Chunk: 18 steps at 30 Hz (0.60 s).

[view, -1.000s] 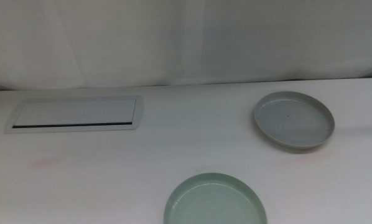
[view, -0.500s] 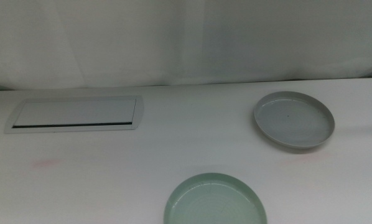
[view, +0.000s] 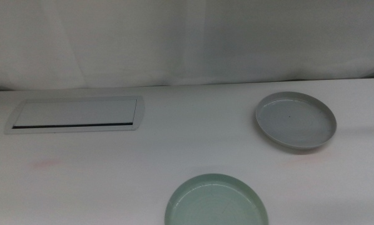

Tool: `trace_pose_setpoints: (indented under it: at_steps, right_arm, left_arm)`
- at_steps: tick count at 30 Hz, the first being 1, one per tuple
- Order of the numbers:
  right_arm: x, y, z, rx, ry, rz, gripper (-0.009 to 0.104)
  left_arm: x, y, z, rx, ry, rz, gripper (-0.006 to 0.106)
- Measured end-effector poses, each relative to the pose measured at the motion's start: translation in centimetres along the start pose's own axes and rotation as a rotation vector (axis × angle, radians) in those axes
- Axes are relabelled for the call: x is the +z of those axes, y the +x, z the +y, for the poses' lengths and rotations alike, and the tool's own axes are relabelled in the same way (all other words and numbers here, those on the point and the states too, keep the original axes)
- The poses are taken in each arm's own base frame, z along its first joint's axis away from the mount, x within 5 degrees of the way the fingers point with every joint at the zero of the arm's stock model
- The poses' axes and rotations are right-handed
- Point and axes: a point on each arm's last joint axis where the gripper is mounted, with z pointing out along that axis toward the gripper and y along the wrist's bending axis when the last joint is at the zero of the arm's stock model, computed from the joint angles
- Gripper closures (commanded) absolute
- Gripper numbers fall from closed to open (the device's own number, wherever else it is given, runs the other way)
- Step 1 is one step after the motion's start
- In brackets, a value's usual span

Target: Stack the three bowls on top of each other.

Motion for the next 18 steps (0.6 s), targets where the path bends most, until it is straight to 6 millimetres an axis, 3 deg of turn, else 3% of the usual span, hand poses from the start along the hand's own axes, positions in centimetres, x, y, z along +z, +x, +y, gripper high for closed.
trace_pose_setpoints:
  at_steps: [4, 10, 18]
  right_arm:
    - [4.6, -0.3, -0.2, 0.005, -0.007, 0.118, -0.008]
    - [11.1, 1.1, 0.3, -0.009, -0.028, 0.276, -0.008]
    - [16.8, 3.2, 1.2, -0.028, -0.043, 0.359, -0.008]
  left_arm:
    - [0.0, 0.0, 0.0, 0.000, 0.000, 0.000, 0.102]
    - [0.0, 0.0, 0.0, 0.000, 0.000, 0.000, 0.102]
    - [0.0, 0.0, 0.0, 0.000, 0.000, 0.000, 0.102]
